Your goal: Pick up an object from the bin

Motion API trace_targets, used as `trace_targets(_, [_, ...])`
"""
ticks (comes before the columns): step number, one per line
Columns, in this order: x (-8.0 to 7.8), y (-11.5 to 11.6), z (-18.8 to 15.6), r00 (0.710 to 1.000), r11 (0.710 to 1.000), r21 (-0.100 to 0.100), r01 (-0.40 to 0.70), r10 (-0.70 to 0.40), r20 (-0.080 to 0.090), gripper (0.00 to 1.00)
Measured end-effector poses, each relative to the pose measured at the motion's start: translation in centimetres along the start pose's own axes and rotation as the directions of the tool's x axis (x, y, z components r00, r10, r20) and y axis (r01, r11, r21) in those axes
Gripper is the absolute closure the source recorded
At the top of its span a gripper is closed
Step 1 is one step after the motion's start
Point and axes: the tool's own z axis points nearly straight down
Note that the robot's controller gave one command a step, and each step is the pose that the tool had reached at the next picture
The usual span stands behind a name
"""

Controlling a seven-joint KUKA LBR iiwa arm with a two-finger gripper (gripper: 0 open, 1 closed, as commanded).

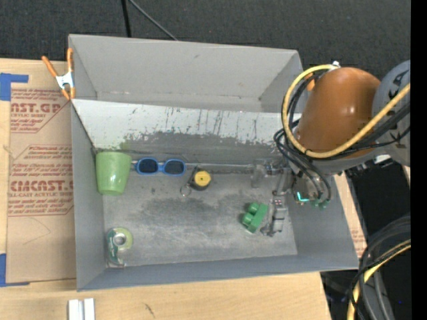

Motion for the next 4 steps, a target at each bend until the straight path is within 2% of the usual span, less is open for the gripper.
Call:
trace_targets(1, [1.9,-1.6,12.7,0.981,0.981,0.001,0.196,-0.196,0.004,0.00])
trace_targets(2, [-6.2,-8.5,12.9,1.000,1.000,0.003,0.025,-0.025,0.013,0.00])
trace_targets(3, [-1.1,-5.1,14.6,0.984,0.984,-0.003,-0.180,0.180,0.003,0.00])
trace_targets(4, [-1.2,-5.2,14.5,0.984,0.984,-0.002,-0.180,0.180,0.006,1.00])
